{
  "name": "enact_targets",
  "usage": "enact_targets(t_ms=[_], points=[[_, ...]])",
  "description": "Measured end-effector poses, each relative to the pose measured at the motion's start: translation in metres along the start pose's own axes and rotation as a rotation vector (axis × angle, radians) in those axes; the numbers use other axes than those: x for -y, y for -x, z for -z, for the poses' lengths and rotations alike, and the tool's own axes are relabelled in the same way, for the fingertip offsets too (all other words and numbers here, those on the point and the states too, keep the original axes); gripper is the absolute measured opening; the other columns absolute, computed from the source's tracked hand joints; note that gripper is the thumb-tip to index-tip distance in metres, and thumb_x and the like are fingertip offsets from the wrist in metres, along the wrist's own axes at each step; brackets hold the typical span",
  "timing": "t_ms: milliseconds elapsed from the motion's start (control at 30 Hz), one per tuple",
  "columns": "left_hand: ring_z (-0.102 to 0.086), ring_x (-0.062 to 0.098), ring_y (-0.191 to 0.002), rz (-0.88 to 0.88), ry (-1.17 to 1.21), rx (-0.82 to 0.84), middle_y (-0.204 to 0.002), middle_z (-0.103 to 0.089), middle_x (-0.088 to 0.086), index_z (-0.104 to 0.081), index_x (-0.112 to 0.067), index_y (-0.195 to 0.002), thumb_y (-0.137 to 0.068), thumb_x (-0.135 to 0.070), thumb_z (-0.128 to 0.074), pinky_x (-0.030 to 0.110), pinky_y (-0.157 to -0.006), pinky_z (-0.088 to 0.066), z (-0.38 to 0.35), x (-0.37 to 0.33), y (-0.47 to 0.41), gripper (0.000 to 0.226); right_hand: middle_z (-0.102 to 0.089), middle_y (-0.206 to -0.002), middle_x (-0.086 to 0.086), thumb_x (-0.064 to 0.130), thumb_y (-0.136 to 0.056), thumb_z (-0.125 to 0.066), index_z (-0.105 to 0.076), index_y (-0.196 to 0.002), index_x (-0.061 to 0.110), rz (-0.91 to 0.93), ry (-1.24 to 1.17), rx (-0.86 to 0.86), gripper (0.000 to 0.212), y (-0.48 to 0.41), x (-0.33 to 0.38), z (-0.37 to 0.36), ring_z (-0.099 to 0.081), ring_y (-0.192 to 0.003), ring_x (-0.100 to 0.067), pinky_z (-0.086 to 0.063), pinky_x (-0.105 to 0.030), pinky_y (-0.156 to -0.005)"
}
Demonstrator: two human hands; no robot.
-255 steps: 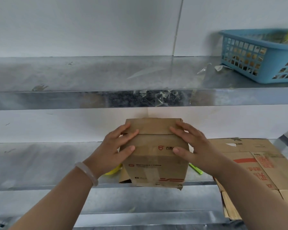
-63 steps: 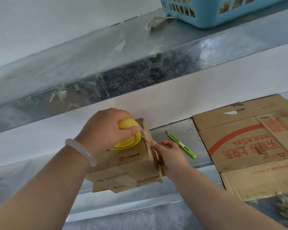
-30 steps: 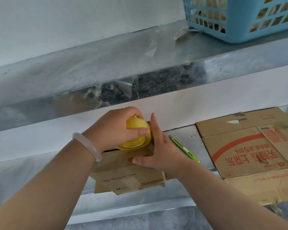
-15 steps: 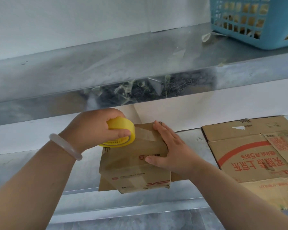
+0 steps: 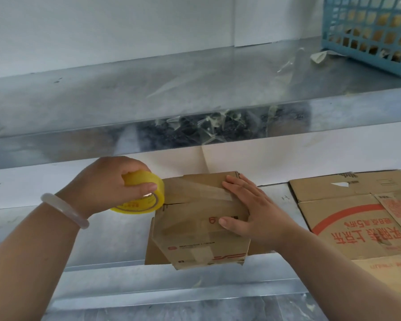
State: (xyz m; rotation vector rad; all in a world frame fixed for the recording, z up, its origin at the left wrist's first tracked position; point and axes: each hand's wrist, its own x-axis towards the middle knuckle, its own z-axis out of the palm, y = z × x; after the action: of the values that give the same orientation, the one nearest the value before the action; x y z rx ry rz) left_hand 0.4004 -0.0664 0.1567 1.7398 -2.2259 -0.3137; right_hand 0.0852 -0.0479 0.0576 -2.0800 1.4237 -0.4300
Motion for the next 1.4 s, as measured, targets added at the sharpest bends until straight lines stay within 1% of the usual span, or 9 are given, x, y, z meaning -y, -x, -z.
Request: enact_targets(t_ms=[200, 333, 500, 667, 867, 1033, 1200, 1300, 1400], points=[[-0.061, 0.010, -0.076, -0.091, -0.030, -0.029, -0.080, -0.067, -0.010, -0.070, -0.031, -0.084, -0.075, -0.077, -0.035, 0.034, -0.068, -0.050, 0.000, 0.008, 0.005, 0.059, -0.005, -0.154, 0.038, 0.084, -0.066, -0.045, -0.019, -0.149, 0.048, -0.009, 0.011, -0.016, 0.094, -0.001, -0.001, -0.001, 0.009, -0.141, 0.014, -0.008, -0.032, -0.122], [-0.061, 0.005, -0.081, 0.061, -0.039, 0.017, -0.086, -0.066, -0.017, -0.069, -0.038, -0.085, -0.066, -0.067, -0.050, 0.030, -0.072, -0.049, 0.003, 0.030, 0.010, 0.040, -0.006, -0.154, 0.038, 0.083, -0.068, -0.047, -0.021, -0.148, 0.049, -0.002, 0.011, -0.028, 0.092, 0.000, 0.000, -0.001, 0.008, -0.141, 0.015, -0.010, -0.032, -0.122], [-0.060, 0.000, -0.084, 0.151, 0.113, 0.067, -0.088, -0.066, -0.022, -0.067, -0.048, -0.085, -0.056, -0.077, -0.050, 0.029, -0.076, -0.050, -0.021, 0.050, 0.016, 0.044, -0.010, -0.154, 0.036, 0.077, -0.071, -0.055, -0.025, -0.148, 0.046, -0.009, -0.007, -0.044, 0.089, 0.000, 0.002, -0.002, 0.006, -0.140, 0.018, -0.010, -0.033, -0.123], [-0.062, 0.001, -0.083, 0.210, 0.222, 0.094, -0.085, -0.068, -0.020, -0.069, -0.046, -0.077, -0.079, -0.051, -0.069, 0.033, -0.080, -0.052, -0.054, 0.062, 0.019, 0.005, -0.014, -0.155, 0.033, 0.089, -0.063, -0.048, -0.028, -0.148, 0.046, -0.008, -0.003, -0.067, 0.097, 0.000, -0.002, -0.004, 0.002, -0.143, 0.014, -0.015, -0.039, -0.122], [-0.062, 0.005, -0.081, 0.259, 0.251, 0.088, -0.083, -0.069, -0.015, -0.071, -0.037, -0.080, -0.081, -0.050, -0.067, 0.033, -0.079, -0.052, -0.073, 0.066, 0.018, 0.013, -0.016, -0.155, 0.033, 0.095, -0.062, -0.042, -0.029, -0.148, 0.045, -0.013, -0.014, -0.080, 0.100, -0.001, -0.003, -0.005, -0.001, -0.144, 0.011, -0.016, -0.044, -0.122], [-0.063, 0.007, -0.079, 0.291, 0.250, 0.172, -0.078, -0.069, -0.013, -0.071, -0.035, -0.079, -0.080, -0.057, -0.064, 0.033, -0.077, -0.053, -0.080, 0.064, 0.015, 0.024, -0.011, -0.155, 0.034, 0.093, -0.067, -0.038, -0.024, -0.148, 0.050, 0.001, 0.020, -0.046, 0.093, 0.001, 0.001, -0.003, 0.006, -0.144, 0.012, -0.007, -0.043, -0.124], [-0.061, 0.006, -0.077, 0.270, 0.208, 0.199, -0.076, -0.068, -0.014, -0.070, -0.033, -0.080, -0.080, -0.061, -0.061, 0.029, -0.073, -0.051, -0.084, 0.060, 0.012, 0.029, 0.002, -0.157, 0.028, 0.080, -0.084, -0.010, -0.013, -0.148, 0.049, 0.113, 0.346, 0.013, 0.070, 0.007, 0.015, 0.003, 0.021, -0.143, 0.005, 0.010, -0.031, -0.121], [-0.060, 0.007, -0.076, 0.267, 0.185, 0.204, -0.077, -0.067, -0.014, -0.069, -0.034, -0.081, -0.079, -0.064, -0.059, 0.029, -0.071, -0.051, -0.086, 0.058, 0.010, 0.032, -0.017, -0.158, 0.022, 0.061, -0.097, -0.006, -0.029, -0.150, 0.036, 0.186, 0.460, -0.044, 0.064, 0.012, 0.022, -0.006, 0.005, -0.148, 0.000, 0.004, -0.029, -0.121], [-0.060, 0.007, -0.076, 0.266, 0.169, 0.194, -0.077, -0.067, -0.013, -0.068, -0.033, -0.082, -0.081, -0.064, -0.057, 0.030, -0.073, -0.052, -0.086, 0.056, 0.011, 0.033, -0.040, -0.152, 0.010, 0.049, -0.099, -0.019, -0.047, -0.145, 0.022, 0.158, 0.531, -0.129, 0.060, 0.013, 0.037, -0.017, -0.019, -0.146, -0.006, -0.007, -0.030, -0.121]])
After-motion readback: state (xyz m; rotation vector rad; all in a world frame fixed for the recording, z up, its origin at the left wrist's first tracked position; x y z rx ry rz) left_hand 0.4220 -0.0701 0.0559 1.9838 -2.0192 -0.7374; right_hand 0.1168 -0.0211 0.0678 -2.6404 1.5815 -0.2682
